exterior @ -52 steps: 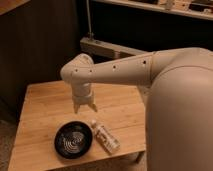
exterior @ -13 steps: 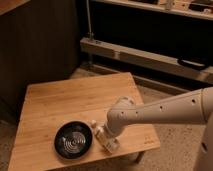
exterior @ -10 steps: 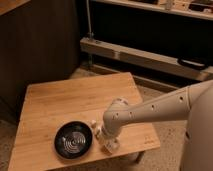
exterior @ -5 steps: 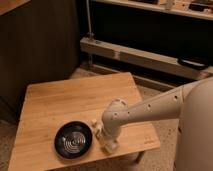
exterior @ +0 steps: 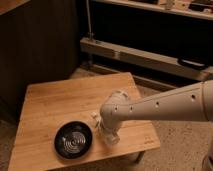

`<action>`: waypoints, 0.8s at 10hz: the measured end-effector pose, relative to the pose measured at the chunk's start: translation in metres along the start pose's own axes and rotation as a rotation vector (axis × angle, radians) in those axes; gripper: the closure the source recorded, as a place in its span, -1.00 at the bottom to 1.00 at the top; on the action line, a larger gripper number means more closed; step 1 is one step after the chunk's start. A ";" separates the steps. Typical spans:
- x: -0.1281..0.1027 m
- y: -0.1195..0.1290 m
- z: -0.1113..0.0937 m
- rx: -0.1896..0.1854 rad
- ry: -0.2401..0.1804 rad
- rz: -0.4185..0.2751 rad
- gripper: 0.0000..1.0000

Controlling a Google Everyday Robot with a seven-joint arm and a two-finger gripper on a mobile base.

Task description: Place the bottle in the ceramic bowl

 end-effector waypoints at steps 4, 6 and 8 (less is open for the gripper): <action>-0.033 0.027 -0.047 -0.028 -0.048 -0.095 1.00; -0.042 0.035 -0.042 -0.119 -0.065 -0.131 1.00; -0.050 0.048 -0.015 -0.220 -0.070 -0.180 1.00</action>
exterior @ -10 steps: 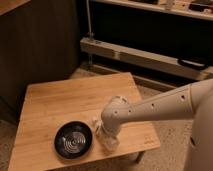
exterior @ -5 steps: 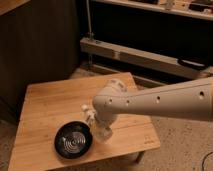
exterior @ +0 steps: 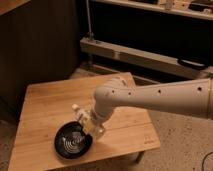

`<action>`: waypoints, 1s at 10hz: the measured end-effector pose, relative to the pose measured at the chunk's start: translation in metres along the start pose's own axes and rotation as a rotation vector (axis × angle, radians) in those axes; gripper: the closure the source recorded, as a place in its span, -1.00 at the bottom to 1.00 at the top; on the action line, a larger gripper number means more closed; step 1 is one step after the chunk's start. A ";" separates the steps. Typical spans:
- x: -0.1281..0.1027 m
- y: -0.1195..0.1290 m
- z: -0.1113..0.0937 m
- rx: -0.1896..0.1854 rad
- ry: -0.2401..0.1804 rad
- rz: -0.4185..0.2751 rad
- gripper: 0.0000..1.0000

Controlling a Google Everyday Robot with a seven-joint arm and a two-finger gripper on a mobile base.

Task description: Place the bottle in the ceramic bowl

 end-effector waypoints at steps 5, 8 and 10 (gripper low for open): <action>-0.030 0.049 0.093 -0.196 0.061 -0.195 1.00; -0.041 0.062 0.105 -0.227 0.108 -0.272 0.82; -0.037 0.060 0.106 -0.213 0.112 -0.262 0.37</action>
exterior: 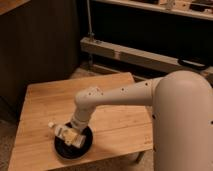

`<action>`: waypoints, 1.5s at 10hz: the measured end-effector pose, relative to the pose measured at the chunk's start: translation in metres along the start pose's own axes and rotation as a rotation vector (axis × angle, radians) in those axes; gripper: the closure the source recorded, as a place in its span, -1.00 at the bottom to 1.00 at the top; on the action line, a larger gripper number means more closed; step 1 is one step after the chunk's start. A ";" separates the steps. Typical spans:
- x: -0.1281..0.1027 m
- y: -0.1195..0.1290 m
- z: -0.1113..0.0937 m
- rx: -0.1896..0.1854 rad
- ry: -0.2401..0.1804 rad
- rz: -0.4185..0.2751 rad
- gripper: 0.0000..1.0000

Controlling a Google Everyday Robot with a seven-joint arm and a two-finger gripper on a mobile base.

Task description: Place the bottle in the ceramic bowl

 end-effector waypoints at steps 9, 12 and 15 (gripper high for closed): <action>0.001 0.000 0.000 0.002 -0.005 0.005 0.22; 0.001 0.000 0.000 0.002 -0.005 0.005 0.22; 0.002 0.000 0.000 0.002 -0.005 0.005 0.22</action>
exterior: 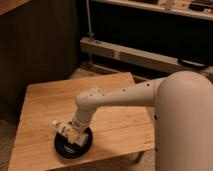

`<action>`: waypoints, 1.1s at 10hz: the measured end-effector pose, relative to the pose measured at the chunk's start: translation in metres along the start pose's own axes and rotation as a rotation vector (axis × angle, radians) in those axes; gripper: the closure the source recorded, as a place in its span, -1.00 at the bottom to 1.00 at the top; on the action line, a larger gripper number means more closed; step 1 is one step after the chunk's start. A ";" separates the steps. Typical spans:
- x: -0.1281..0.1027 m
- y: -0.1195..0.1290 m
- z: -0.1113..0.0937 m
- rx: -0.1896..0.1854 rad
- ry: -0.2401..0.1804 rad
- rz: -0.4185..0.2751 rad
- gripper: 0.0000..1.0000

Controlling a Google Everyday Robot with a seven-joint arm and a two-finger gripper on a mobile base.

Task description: Place the bottle in the ceramic bowl

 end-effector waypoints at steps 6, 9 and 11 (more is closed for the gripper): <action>0.000 0.000 0.000 0.000 0.000 0.000 0.99; 0.000 0.000 0.000 0.000 0.000 0.000 0.70; 0.000 0.000 0.000 0.000 0.000 0.000 0.24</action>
